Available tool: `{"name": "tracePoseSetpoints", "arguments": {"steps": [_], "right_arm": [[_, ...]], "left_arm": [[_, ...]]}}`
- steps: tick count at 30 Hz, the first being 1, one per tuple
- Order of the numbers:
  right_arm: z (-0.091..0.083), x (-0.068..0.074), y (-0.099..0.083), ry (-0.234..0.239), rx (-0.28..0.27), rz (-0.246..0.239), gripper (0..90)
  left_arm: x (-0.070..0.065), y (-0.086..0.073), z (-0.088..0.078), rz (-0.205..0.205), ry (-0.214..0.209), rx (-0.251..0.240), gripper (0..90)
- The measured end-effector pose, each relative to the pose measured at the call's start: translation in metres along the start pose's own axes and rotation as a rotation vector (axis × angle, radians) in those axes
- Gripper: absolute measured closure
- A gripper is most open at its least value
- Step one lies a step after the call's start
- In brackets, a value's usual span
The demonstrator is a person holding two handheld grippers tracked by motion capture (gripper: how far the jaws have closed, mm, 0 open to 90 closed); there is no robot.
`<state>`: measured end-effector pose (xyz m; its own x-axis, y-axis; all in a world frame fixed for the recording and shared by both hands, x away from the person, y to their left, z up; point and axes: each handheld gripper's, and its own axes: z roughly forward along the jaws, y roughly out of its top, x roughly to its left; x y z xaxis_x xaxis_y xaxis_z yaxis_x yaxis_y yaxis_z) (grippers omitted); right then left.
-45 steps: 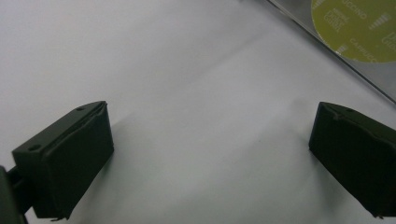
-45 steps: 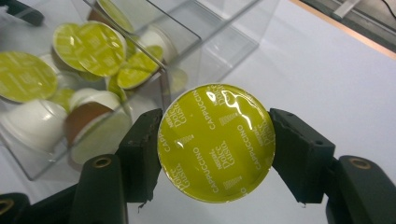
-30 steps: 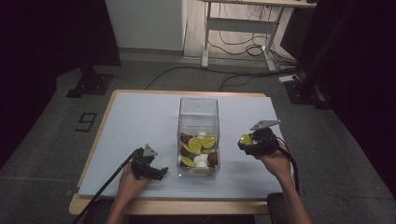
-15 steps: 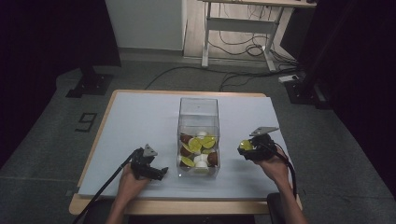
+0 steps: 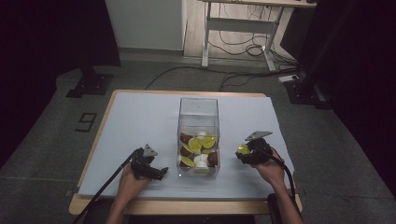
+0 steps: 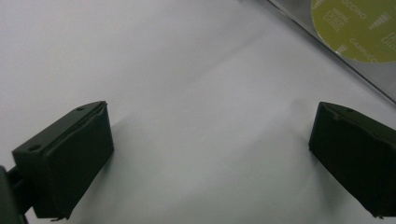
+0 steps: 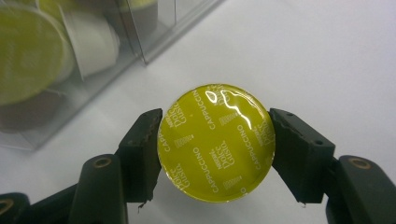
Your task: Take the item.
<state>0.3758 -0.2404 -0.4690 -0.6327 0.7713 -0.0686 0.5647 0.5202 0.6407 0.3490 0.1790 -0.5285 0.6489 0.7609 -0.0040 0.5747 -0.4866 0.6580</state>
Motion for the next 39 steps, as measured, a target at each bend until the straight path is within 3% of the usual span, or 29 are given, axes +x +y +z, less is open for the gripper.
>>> {"name": "tracePoseSetpoints", "arguments": {"steps": [16, 23, 29, 39], "right_arm": [[0.025, 0.001, -0.013, 0.019, 0.071, 0.003, 37.7], [0.026, 0.001, -0.014, 0.019, 0.048, 0.006, 37.0], [0.03, 0.0, -0.014, 0.024, 0.071, 0.018, 29.4], [0.024, 0.0, -0.013, 0.017, 0.039, 0.024, 21.3]], "left_arm": [[0.0, 0.0, 0.0, 0.0, 0.0, 0.0, 0.0], [0.0, 0.0, 0.0, 0.0, 0.0, 0.0, 0.0], [0.0, 0.0, 0.0, 0.0, 0.0, 0.0, 0.0], [0.0, 0.0, 0.0, 0.0, 0.0, 0.0, 0.0]]}}
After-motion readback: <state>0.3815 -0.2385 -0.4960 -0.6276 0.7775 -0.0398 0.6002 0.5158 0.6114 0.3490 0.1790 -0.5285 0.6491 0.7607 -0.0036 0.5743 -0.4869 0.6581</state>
